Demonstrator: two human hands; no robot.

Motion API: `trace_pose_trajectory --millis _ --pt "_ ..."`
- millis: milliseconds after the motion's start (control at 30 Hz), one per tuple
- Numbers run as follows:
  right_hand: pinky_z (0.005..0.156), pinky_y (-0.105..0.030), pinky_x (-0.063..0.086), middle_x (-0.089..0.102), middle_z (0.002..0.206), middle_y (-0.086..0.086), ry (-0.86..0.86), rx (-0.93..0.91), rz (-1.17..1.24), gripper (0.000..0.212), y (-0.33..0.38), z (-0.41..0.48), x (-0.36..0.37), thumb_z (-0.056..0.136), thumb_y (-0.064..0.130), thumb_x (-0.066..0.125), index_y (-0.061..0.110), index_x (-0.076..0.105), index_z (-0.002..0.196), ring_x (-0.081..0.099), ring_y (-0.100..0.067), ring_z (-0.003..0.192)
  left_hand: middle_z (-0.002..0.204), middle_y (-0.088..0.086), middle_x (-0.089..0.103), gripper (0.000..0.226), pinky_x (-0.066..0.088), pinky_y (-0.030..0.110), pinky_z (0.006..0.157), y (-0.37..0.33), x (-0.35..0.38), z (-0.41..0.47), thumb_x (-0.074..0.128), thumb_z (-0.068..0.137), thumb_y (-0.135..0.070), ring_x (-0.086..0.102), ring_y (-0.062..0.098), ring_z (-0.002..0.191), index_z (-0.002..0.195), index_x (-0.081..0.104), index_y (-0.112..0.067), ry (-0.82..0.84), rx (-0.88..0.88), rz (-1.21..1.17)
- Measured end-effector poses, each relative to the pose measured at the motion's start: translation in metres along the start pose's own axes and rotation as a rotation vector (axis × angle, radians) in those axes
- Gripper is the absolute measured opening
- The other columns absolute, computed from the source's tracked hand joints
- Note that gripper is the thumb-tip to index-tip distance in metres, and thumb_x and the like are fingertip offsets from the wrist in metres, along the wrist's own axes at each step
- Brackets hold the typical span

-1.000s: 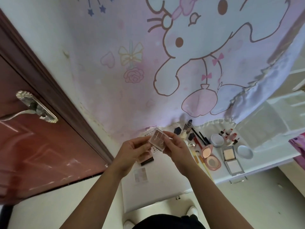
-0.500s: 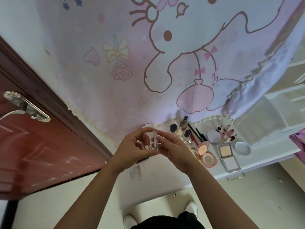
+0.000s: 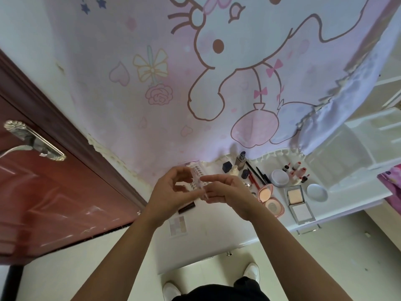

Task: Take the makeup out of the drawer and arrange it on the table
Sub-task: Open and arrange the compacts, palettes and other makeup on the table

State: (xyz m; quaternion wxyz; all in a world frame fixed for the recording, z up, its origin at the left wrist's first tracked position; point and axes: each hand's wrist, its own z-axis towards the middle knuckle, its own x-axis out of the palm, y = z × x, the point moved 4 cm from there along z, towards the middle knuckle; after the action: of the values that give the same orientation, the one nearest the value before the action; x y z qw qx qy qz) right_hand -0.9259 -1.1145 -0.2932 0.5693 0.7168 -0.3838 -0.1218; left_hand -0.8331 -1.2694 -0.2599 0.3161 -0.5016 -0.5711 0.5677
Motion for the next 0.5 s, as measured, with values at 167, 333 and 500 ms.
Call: trace_pose_trajectory --millis 167,333,500 --pt "0.078 -0.028 0.054 0.074 0.091 -0.005 -0.066 -0.138 -0.246 0.027 0.006 -0.001 -0.003 0.089 0.01 0.07 0.017 0.074 0.115 0.066 -0.012 0.081 0.107 0.017 0.071 0.041 0.055 0.038 0.084 0.007 0.0 0.003 0.071 0.083 -0.032 0.063 0.029 0.096 0.113 0.069 -0.003 -0.003 -0.309 -0.576" --pt "0.08 -0.014 0.046 0.061 0.12 0.023 -0.028 -0.289 -0.579 0.059 0.031 -0.007 0.005 0.076 0.038 0.081 0.036 0.061 0.131 0.057 -0.001 0.103 0.11 0.021 0.071 0.049 0.06 0.037 0.082 -0.001 0.004 0.0 0.064 0.085 -0.037 0.07 0.03 0.092 0.122 0.066 -0.006 0.055 -0.385 -0.703" --pt "0.084 -0.003 0.034 0.05 0.125 0.033 0.078 -0.34 -0.899 0.075 0.058 -0.004 0.016 0.079 0.035 0.083 0.036 0.048 0.145 0.043 0.017 0.112 0.11 0.024 0.071 0.047 0.061 0.035 0.073 -0.005 0.006 0.001 0.066 0.085 -0.037 0.072 0.03 0.086 0.119 0.067 -0.004 0.091 -0.435 -0.693"
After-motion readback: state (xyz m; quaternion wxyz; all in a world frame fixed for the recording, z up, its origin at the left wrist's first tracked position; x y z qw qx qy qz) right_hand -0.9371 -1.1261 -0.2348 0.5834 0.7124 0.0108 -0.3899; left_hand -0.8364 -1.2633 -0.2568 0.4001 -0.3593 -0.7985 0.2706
